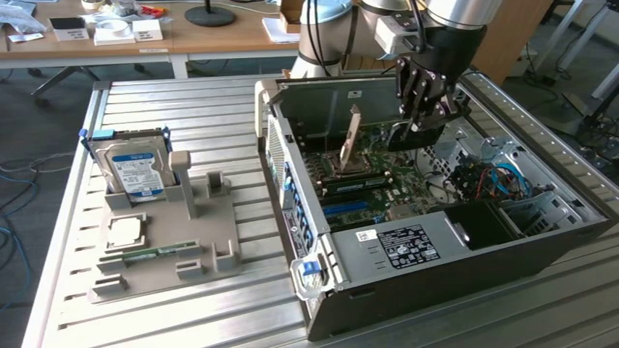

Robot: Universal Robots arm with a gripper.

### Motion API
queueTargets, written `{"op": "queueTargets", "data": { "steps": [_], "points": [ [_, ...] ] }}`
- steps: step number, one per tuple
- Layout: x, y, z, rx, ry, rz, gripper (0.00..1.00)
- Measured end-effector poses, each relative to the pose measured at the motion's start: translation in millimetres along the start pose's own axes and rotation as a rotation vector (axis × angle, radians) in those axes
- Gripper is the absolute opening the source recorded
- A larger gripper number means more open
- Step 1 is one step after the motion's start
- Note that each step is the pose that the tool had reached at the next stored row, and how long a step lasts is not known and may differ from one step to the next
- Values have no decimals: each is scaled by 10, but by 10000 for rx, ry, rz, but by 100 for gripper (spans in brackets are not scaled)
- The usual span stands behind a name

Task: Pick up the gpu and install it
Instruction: 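Insert the gpu into the slot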

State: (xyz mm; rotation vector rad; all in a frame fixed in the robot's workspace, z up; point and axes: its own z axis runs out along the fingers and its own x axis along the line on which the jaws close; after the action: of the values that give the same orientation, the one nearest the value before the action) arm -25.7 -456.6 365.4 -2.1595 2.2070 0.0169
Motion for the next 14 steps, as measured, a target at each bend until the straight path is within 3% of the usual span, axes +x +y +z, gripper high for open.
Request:
{"op": "queueTargets", "data": {
  "steps": [14],
  "points": [
    [1,42,1,1,0,1,27]
  ]
}}
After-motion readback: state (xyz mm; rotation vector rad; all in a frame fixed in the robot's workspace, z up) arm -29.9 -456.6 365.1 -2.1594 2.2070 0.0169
